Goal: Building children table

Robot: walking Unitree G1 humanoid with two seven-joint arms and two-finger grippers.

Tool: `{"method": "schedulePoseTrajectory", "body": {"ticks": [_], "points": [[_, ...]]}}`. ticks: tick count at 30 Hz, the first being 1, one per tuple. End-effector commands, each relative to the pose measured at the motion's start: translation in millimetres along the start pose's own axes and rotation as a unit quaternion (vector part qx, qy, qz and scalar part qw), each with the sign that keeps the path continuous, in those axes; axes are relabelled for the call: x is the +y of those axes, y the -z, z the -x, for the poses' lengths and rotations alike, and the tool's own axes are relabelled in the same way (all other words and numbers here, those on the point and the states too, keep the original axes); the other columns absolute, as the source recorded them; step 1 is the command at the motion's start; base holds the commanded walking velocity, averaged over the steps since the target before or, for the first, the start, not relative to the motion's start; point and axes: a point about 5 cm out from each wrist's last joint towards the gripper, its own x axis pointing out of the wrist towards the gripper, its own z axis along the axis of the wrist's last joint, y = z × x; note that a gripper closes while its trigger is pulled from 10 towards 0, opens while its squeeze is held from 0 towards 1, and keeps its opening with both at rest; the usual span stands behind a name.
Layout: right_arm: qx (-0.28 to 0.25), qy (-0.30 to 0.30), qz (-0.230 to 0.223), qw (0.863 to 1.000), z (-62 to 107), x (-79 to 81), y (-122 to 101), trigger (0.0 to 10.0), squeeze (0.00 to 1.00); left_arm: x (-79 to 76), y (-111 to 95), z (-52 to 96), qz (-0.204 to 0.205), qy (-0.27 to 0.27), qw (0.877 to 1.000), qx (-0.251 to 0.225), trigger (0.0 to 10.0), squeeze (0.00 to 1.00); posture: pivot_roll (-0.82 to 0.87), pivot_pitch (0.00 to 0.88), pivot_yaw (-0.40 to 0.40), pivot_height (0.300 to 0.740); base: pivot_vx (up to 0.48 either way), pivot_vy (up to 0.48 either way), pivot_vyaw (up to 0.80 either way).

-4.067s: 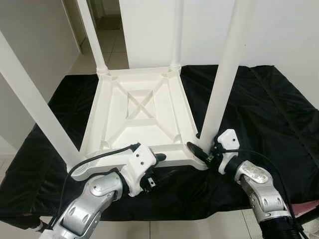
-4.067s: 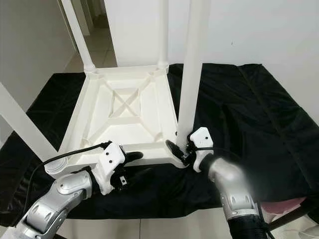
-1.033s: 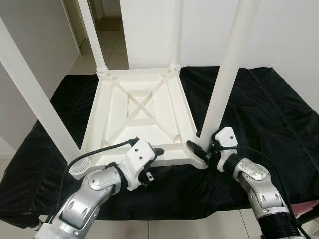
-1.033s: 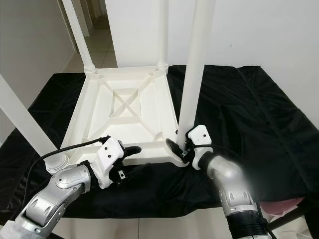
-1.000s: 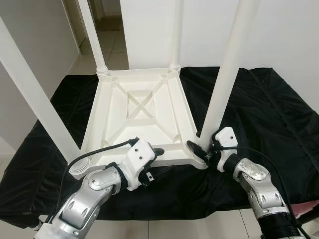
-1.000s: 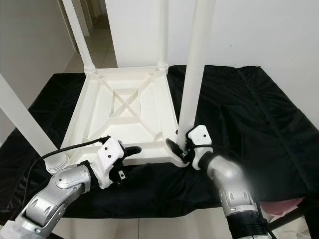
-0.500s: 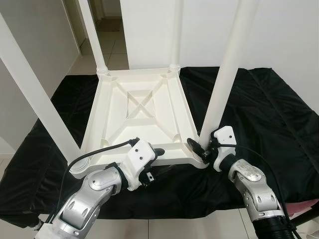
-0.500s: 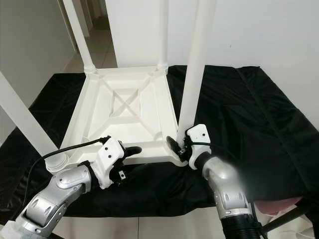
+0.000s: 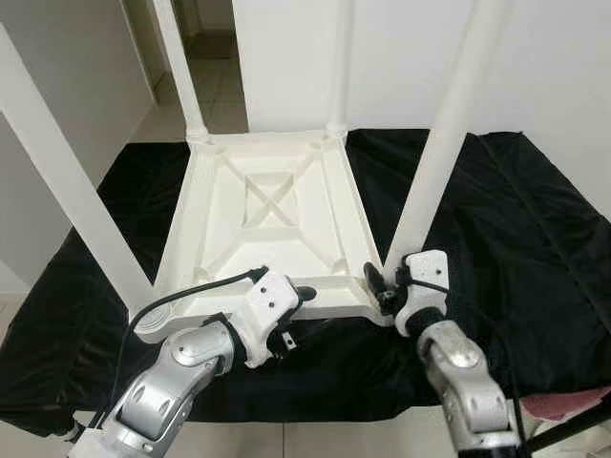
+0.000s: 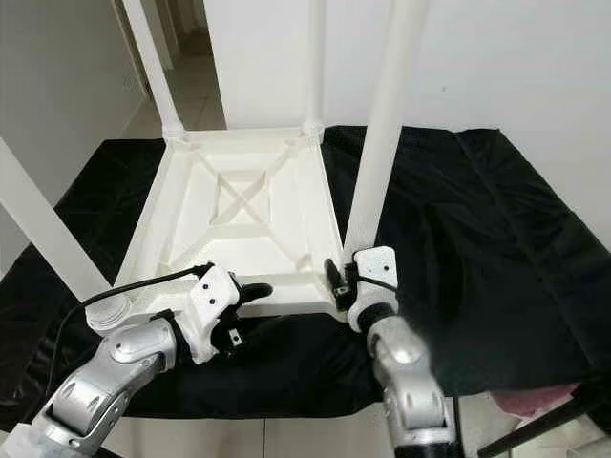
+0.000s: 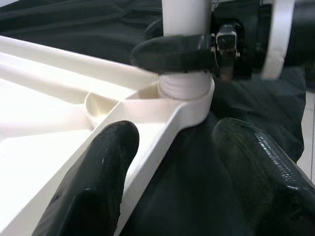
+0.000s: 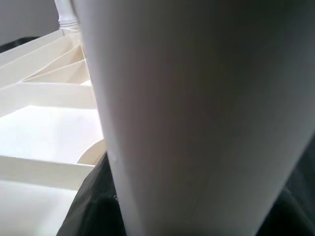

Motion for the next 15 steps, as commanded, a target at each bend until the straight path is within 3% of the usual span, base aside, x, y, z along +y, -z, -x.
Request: {"method": "schedulePoseTrajectory", "body": {"ticks": [1,2,3,10,11,15], "points": [[0.026,0.008,-0.038,0.999,1.5,9.5,7,10.0,0.62,-1.9,1,0.0,-0.004,0.027,1.000,0.002,10.0,0.00,-0.06,0.000,0.043,0.740,0.000,0.000,0.00],[0.023,0.011,-0.043,0.999,1.8,11.6,6,10.0,0.62,-2.1,1,0.0,-0.004,0.027,1.000,0.002,10.0,0.00,-0.06,0.000,0.046,0.740,0.000,0.000,0.00],[0.016,0.005,-0.046,0.999,2.0,13.0,3,10.0,1.00,-2.4,1,0.0,-0.003,0.027,1.000,0.002,10.0,0.00,-0.07,0.000,0.056,0.740,0.000,0.000,0.00],[-0.008,-0.013,-0.036,0.999,0.7,7.4,-6,10.0,1.00,-0.6,0,-0.5,-0.005,0.028,1.000,0.001,10.0,0.00,-0.08,0.008,0.064,0.740,0.000,0.000,0.00],[-0.009,-0.019,-0.029,0.999,0.1,2.0,-8,10.0,0.00,0.7,0,-0.7,-0.007,0.027,1.000,0.001,10.0,0.00,-0.08,0.008,0.064,0.740,0.000,0.000,0.00],[-0.013,-0.045,0.000,0.999,-0.2,-12.3,-11,10.0,0.00,1.1,0,-1.1,-0.008,0.029,1.000,0.001,10.0,0.00,-0.08,0.011,0.064,0.740,0.000,0.000,0.00]]}}
